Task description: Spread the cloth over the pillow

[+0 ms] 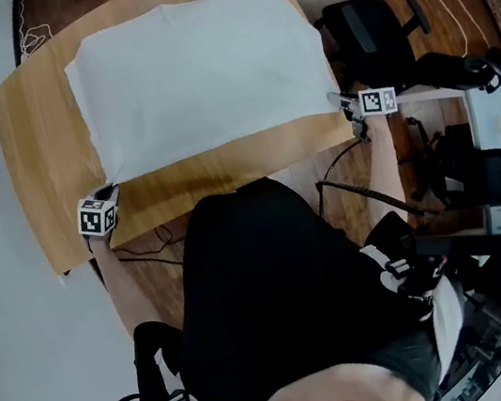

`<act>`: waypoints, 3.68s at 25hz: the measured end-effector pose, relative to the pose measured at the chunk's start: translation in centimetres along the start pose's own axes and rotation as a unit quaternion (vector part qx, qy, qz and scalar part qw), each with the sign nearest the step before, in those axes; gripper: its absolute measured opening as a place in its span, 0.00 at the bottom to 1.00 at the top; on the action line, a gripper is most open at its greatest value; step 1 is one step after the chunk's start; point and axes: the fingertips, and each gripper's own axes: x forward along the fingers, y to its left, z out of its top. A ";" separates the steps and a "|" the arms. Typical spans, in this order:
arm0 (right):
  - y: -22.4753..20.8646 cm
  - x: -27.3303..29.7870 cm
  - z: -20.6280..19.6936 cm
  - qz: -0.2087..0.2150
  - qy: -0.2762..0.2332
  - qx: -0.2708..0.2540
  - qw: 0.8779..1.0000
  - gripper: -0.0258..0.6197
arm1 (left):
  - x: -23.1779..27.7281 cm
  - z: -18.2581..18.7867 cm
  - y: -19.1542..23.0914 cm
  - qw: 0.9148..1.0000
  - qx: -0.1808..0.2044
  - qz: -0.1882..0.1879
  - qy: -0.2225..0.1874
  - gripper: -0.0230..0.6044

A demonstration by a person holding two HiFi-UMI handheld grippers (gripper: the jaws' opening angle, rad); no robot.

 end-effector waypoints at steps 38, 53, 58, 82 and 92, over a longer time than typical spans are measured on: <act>-1.3 0.4 10.2 -0.081 -0.088 -0.116 0.986 0.31 | -4.8 19.3 0.6 0.953 -0.077 -0.059 -0.288 0.33; -1.7 9.4 13.4 -0.039 0.132 -0.466 0.874 0.05 | 0.7 19.6 0.4 0.966 -0.143 -0.003 -0.214 0.25; -7.7 7.6 18.3 -0.141 0.151 -0.445 0.871 0.28 | 0.4 19.5 0.4 0.961 -0.152 0.018 -0.231 0.25; -4.5 23.1 29.3 -0.059 0.227 -0.698 0.677 0.61 | 0.1 18.7 1.2 0.956 -0.179 0.070 -0.222 0.25; -3.9 24.0 31.8 -0.052 0.223 -0.730 0.643 0.05 | 0.7 20.6 3.0 0.954 -0.179 0.074 -0.230 0.25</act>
